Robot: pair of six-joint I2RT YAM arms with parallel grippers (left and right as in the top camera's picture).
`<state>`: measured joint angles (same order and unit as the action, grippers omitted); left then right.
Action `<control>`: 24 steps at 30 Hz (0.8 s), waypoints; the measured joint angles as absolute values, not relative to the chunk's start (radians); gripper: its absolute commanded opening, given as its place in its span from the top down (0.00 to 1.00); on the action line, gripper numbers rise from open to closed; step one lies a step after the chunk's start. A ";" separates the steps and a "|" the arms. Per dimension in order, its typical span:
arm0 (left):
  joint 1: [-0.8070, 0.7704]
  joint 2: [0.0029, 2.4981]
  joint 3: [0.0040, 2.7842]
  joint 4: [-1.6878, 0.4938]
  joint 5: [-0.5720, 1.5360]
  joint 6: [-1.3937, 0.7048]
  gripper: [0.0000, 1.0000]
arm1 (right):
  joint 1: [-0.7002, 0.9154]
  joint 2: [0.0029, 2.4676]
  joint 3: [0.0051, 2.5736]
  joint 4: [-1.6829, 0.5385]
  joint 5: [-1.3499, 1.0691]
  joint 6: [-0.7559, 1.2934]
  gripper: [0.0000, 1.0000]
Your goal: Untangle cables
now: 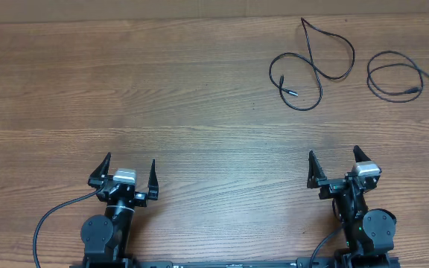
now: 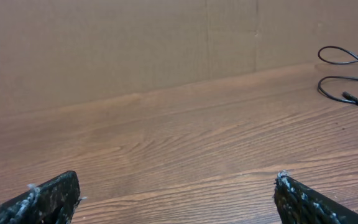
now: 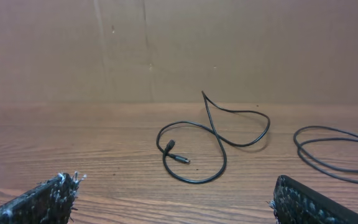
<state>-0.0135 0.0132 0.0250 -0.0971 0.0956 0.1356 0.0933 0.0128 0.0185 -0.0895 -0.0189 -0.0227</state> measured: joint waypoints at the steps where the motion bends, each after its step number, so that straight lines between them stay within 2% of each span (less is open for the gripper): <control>1: -0.014 0.013 0.025 -0.096 0.096 0.136 0.00 | 0.093 0.013 0.019 -0.090 -0.018 -0.022 0.00; 24: -0.014 0.013 0.014 -0.074 0.091 0.139 0.00 | 0.093 0.013 0.019 -0.090 -0.019 -0.022 0.00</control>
<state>-0.0135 0.0132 0.0135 -0.0742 0.0914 0.1387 0.0933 0.0128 0.0185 -0.0898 -0.0189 -0.0223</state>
